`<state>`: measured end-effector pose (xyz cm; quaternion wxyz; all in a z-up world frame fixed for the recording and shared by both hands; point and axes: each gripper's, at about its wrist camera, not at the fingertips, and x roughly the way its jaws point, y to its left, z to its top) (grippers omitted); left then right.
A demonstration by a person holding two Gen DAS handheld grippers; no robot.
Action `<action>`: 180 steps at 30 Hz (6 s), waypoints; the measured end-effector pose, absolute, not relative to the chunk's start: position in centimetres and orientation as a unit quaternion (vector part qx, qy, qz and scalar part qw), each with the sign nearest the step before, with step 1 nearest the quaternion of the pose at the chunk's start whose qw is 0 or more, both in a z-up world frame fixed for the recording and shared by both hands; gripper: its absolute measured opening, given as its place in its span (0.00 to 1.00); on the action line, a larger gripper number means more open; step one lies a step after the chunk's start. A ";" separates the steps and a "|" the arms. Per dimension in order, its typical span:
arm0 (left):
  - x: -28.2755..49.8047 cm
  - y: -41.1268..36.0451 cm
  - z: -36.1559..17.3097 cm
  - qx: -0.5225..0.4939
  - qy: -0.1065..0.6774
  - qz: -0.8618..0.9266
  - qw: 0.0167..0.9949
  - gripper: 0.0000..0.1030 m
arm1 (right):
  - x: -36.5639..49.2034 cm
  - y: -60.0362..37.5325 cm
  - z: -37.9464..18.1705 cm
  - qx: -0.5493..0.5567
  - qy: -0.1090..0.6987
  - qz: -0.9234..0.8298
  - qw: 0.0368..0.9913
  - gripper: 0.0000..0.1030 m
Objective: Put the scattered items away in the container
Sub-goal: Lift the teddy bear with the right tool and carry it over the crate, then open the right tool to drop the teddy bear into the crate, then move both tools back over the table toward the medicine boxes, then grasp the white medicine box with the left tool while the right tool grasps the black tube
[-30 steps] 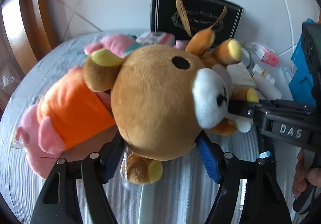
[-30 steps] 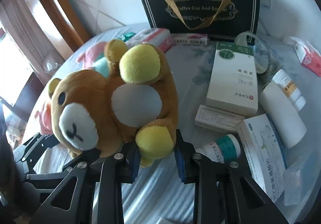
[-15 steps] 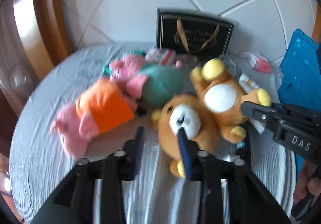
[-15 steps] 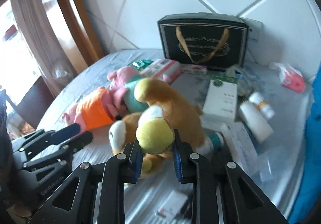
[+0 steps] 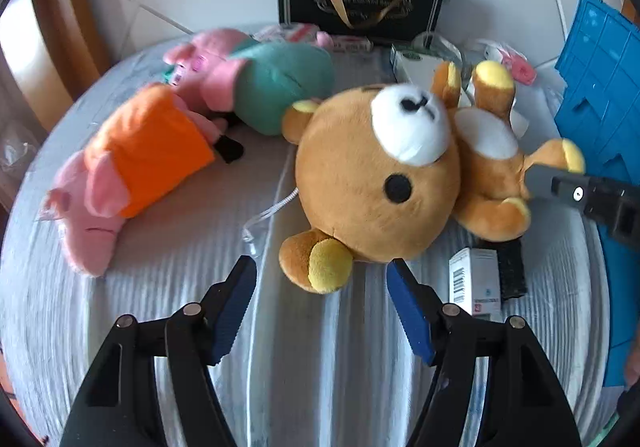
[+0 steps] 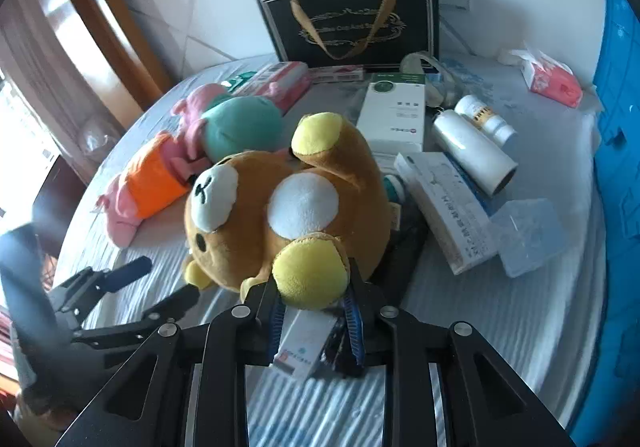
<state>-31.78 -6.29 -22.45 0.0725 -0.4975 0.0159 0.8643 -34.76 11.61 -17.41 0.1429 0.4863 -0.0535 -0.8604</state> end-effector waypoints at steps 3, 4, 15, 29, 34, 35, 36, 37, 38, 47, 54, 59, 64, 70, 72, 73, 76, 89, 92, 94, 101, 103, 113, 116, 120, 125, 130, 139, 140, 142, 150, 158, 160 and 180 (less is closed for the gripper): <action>-32.6 -6.6 -23.3 -0.495 0.008 0.864 0.090 0.65 | -35.9 11.9 -17.8 0.489 -0.059 -0.859 0.137 0.26; -32.9 -6.6 -23.5 -0.494 0.004 0.863 0.101 0.63 | -36.3 12.1 -18.0 0.490 -0.060 -0.859 0.136 0.26; -32.7 -6.4 -24.8 -0.520 0.000 0.844 0.134 0.32 | -37.3 12.0 -18.2 0.488 -0.067 -0.861 0.128 0.26; -28.5 -6.3 -16.3 -0.417 0.017 0.905 0.084 0.00 | -31.8 10.4 -12.4 0.397 -0.023 -0.901 0.171 0.24; -25.8 -6.6 -11.9 -0.386 0.023 0.919 0.078 0.00 | -29.3 10.0 -7.9 0.355 -0.035 -0.916 0.186 0.23; -25.3 -6.4 -11.3 -0.382 0.022 0.920 0.084 0.00 | -28.6 9.7 -6.6 0.342 -0.029 -0.921 0.185 0.23; -25.3 -6.3 -10.8 -0.377 0.023 0.922 0.089 0.00 | -27.9 9.6 -5.3 0.330 -0.026 -0.926 0.184 0.23; -24.7 -5.9 -10.0 -0.368 0.025 0.924 0.100 0.00 | -27.1 9.5 -3.9 0.316 -0.024 -0.931 0.180 0.23; -24.2 -5.5 -8.9 -0.355 0.030 0.927 0.114 0.00 | -26.4 9.6 -2.6 0.303 -0.023 -0.937 0.173 0.23; -19.1 0.5 -1.6 -0.284 0.046 0.928 0.238 0.00 | -14.4 17.8 12.2 0.138 -0.049 -0.989 -0.014 0.23; -15.4 7.5 -0.1 -0.268 0.066 0.911 0.307 0.00 | -3.5 27.2 16.3 0.067 -0.063 -0.975 -0.201 0.23; -13.3 12.5 -0.1 -0.265 0.071 0.907 0.320 0.00 | 0.1 34.8 12.4 0.118 -0.081 -0.948 -0.284 0.23; -12.2 16.0 -1.0 -0.279 0.064 0.912 0.293 0.00 | 1.5 40.6 8.3 0.178 -0.098 -0.938 -0.282 0.24; -10.6 17.1 -2.7 -0.301 0.048 0.924 0.230 0.00 | 1.7 44.2 2.3 0.254 -0.104 -0.933 -0.232 0.30; -10.5 16.8 -3.5 -0.317 0.047 0.923 0.211 0.00 | 2.7 45.0 0.7 0.260 -0.114 -0.933 -0.220 0.39; -10.3 16.7 -4.0 -0.331 0.044 0.921 0.198 0.00 | 3.1 45.6 0.1 0.264 -0.118 -0.933 -0.214 0.48; -9.7 16.2 -5.3 -0.357 0.039 0.917 0.176 0.00 | 3.6 46.5 -0.3 0.267 -0.104 -0.936 -0.202 0.61; -7.7 9.8 -7.7 -0.395 0.032 0.912 0.104 0.51 | 6.0 43.2 2.3 0.212 -0.083 -0.950 -0.213 1.00; -7.9 7.3 -7.9 -0.391 0.027 0.914 0.099 0.52 | 5.7 39.8 3.6 0.195 -0.069 -0.959 -0.192 1.00; -8.3 5.4 -8.0 -0.389 0.026 0.916 0.098 0.52 | 5.4 37.5 4.2 0.185 -0.063 -0.965 -0.173 1.00; -11.4 -4.0 -9.1 -0.388 0.029 0.915 0.109 0.52 | 2.7 24.8 5.8 0.143 -0.042 -0.982 -0.113 1.00; -12.6 -7.3 -9.7 -0.390 0.027 0.913 0.115 0.52 | 1.4 21.1 5.7 0.140 -0.044 -0.984 -0.103 1.00; -18.1 -15.3 -13.7 -0.431 0.008 0.893 0.130 0.52 | -6.3 10.0 0.2 0.245 -0.038 -0.965 -0.083 1.00; -19.1 -15.1 -15.0 -0.444 0.008 0.885 0.142 0.52 | -9.2 9.7 -3.3 0.309 -0.050 -0.946 -0.090 1.00; -20.3 -13.0 -16.6 -0.454 0.014 0.876 0.162 0.52 | -11.5 10.4 -6.8 0.351 -0.075 -0.929 -0.090 1.00; -21.9 -8.3 -18.7 -0.469 0.025 0.863 0.187 0.52 | -14.9 11.3 -11.1 0.407 -0.081 -0.907 -0.075 1.00; -24.1 -2.4 -21.4 -0.488 0.043 0.849 0.200 0.52 | -17.2 13.2 -13.9 0.442 -0.077 -0.892 -0.062 1.00; -27.8 2.9 -25.4 -0.515 0.074 0.832 0.195 0.52 | -22.0 16.9 -17.5 0.483 -0.084 -0.870 -0.047 1.00; -28.4 2.7 -25.4 -0.513 0.072 0.834 0.189 0.52 | -22.5 17.0 -17.7 0.485 -0.086 -0.869 -0.045 1.00; -29.4 1.8 -25.5 -0.510 0.067 0.839 0.177 0.52 | -24.1 16.9 -18.7 0.495 -0.091 -0.863 -0.037 1.00; -33.8 -1.4 -26.4 -0.518 0.060 0.842 0.141 0.52 | -30.5 13.7 -22.9 0.536 -0.098 -0.839 -0.001 1.00; -34.3 -1.2 -26.9 -0.502 0.076 0.849 0.146 0.54 | -34.6 11.8 -27.0 0.564 -0.081 -0.821 -0.018 1.00; -34.4 -1.1 -27.0 -0.500 0.076 0.851 0.145 0.55 | -34.7 11.5 -27.2 0.556 -0.072 -0.827 -0.030 1.00; -34.1 -0.3 -26.9 -0.500 0.085 0.848 0.155 0.30 | -33.9 10.9 -26.2 0.521 -0.063 -0.851 -0.012 0.54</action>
